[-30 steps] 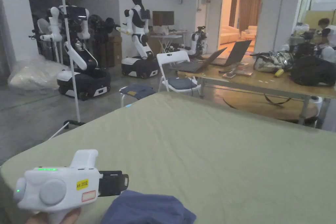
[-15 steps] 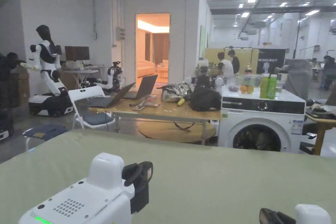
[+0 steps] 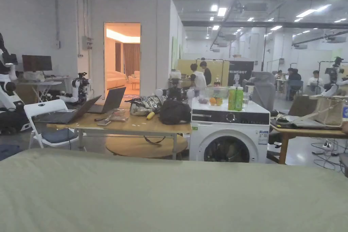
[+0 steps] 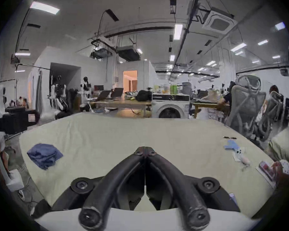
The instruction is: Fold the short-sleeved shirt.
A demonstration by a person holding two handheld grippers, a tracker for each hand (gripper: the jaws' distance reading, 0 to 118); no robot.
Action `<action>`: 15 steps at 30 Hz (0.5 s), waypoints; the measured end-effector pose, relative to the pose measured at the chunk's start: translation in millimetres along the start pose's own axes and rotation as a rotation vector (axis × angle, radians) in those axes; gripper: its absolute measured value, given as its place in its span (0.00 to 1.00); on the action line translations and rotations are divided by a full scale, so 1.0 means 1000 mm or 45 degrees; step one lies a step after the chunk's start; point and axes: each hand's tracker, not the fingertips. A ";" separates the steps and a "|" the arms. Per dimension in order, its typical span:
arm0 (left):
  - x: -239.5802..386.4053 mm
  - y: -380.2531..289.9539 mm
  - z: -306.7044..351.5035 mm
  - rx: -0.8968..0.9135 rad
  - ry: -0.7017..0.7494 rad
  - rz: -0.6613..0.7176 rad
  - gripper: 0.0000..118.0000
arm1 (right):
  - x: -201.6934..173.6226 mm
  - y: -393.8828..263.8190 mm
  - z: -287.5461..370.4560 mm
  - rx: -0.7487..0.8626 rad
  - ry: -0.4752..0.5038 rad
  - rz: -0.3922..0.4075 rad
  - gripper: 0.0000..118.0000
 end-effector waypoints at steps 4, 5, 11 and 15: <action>0.002 0.005 0.003 0.013 0.010 -0.026 0.00 | -0.004 0.004 0.004 -0.007 0.007 0.011 0.00; 0.001 0.007 0.004 0.020 0.017 -0.019 0.00 | -0.006 0.006 0.006 -0.003 0.006 0.028 0.00; 0.000 0.019 0.010 0.062 0.042 0.052 0.00 | -0.010 0.015 0.014 0.039 -0.003 0.086 0.00; 0.002 0.021 0.014 0.062 0.054 0.058 0.00 | -0.012 0.015 0.018 0.038 -0.009 0.076 0.00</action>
